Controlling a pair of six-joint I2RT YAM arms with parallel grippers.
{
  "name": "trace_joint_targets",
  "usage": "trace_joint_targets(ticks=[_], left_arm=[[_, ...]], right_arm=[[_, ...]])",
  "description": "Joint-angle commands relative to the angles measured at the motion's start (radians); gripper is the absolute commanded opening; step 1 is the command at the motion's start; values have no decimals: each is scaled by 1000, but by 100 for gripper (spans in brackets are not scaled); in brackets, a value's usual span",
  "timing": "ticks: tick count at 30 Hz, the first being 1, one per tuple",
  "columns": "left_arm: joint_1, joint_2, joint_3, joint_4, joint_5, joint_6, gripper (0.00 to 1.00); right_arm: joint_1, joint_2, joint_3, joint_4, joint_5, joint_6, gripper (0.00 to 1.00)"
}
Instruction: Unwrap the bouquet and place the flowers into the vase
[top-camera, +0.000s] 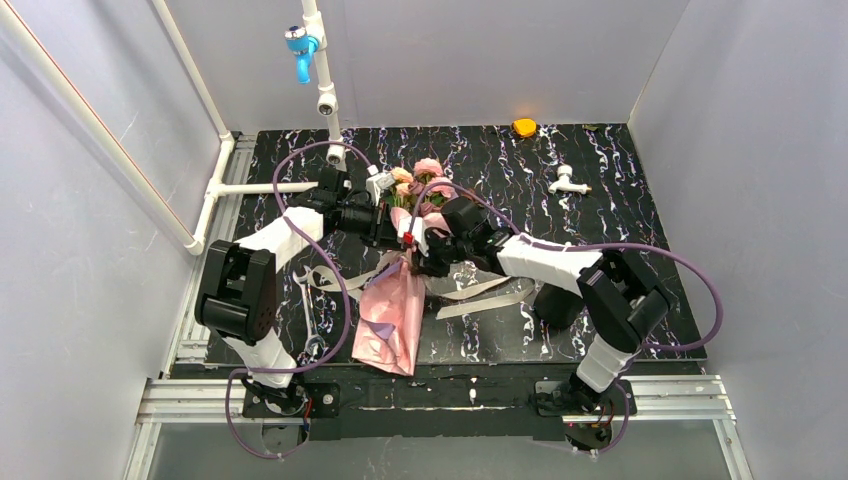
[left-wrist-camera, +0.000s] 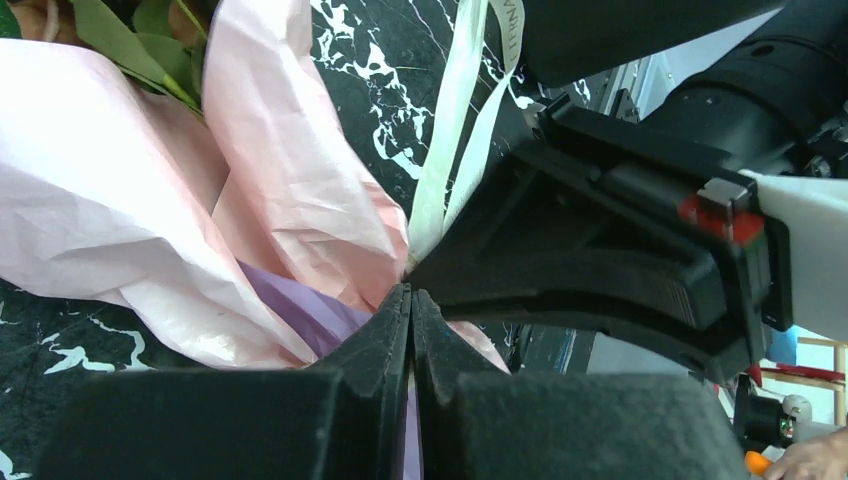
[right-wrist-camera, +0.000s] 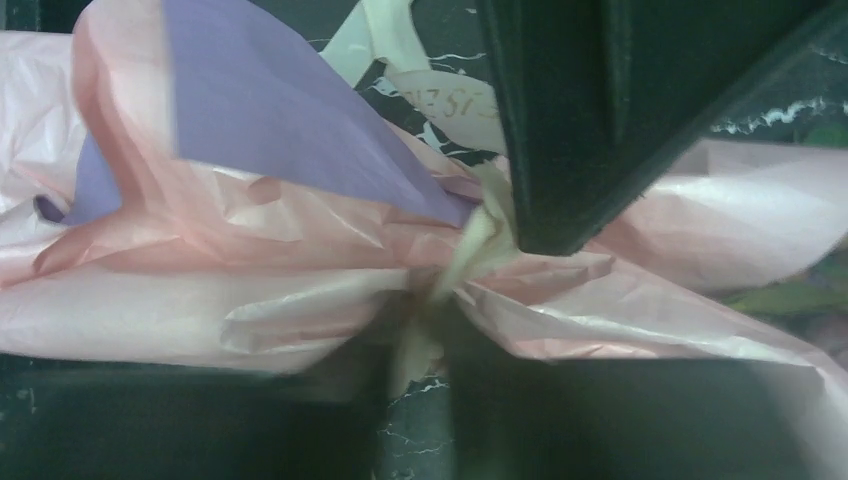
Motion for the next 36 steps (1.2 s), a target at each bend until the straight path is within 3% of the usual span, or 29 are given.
trace_joint_targets(ticks=[1,2,6,18,21,25,28,31,36], left_arm=[[4,-14,-18,47,-31,-68,0],[8,-15,-28,52,-49,-72,0],[64,-9,-56,83,-129,-114,0],[101,-31,-38,-30,-125,18,0],[98,-22,-28,-38,-46,86,0],[86,-29,-16,-48,9,159,41],[67,-20,-3,-52,5,202,47],[45,20,35,-70,-2,211,50],[2,60,60,-123,10,261,52]], right_arm=[[7,-18,9,20,67,-40,6],[7,-38,-5,6,70,-54,2],[-8,-126,-63,-101,101,-114,1],[-28,-183,-110,-150,119,-160,1],[-29,-192,-122,-134,96,-156,1],[-29,-168,-111,-90,86,-120,1],[-29,-154,-101,-73,88,-110,1],[-29,-150,-96,-57,92,-89,16],[-39,-129,-71,-103,97,-79,23]])
